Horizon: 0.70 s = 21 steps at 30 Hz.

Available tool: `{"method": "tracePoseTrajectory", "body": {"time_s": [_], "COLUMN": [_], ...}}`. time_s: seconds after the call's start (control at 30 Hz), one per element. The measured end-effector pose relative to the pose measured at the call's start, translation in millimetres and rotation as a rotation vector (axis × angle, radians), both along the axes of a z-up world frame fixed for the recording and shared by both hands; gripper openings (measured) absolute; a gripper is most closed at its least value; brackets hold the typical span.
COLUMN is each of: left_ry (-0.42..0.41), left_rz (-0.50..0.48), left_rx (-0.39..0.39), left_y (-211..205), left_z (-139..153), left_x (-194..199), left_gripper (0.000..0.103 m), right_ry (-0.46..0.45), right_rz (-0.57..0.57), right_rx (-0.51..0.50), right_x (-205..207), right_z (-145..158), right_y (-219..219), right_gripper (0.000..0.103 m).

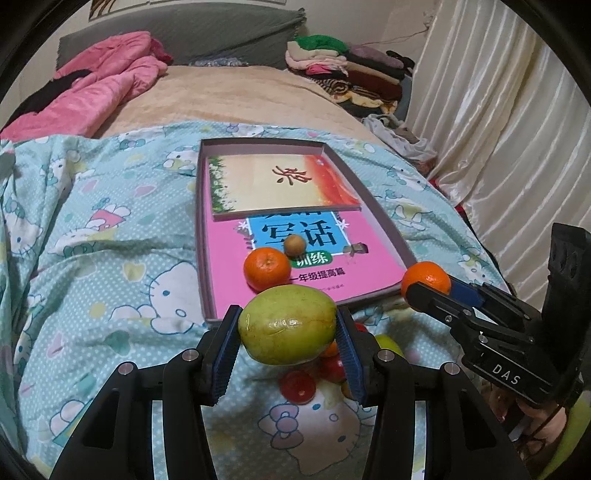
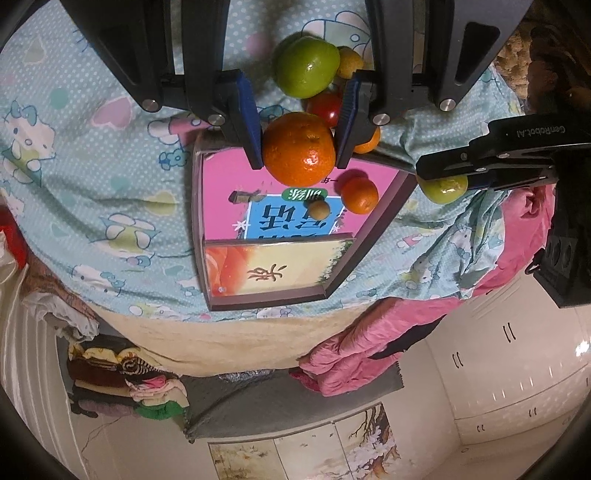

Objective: Organize fruits
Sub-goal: 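Lift the guava with the left gripper while the right lifts the mandarin over the tray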

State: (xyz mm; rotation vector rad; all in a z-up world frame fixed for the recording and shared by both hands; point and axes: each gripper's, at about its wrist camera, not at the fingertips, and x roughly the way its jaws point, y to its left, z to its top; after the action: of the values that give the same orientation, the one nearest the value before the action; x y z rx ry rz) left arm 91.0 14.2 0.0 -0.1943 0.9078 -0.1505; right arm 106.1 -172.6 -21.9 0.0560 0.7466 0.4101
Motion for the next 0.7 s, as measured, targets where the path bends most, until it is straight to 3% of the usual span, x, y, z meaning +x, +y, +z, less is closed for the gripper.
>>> {"method": "tracePoseTrajectory", "body": {"time_s": [0.47, 0.7], "left_ry": [-0.038, -0.018], "left_rz": [-0.033, -0.030], "left_rx": [-0.011, -0.032], "left_y": [-17.9, -20.3], "left_z": [7.9, -2.4], "left_x": [18.7, 32.9], "left_gripper": [0.052, 0.052], "right_ry": [-0.045, -0.049], "right_rz": [-0.030, -0.056], "right_rx": [0.012, 0.015], "right_x": [6.8, 16.7], "right_z": [11.7, 14.4], "right_y": [-10.6, -18.5], "right_gripper": [0.038, 0.038]}}
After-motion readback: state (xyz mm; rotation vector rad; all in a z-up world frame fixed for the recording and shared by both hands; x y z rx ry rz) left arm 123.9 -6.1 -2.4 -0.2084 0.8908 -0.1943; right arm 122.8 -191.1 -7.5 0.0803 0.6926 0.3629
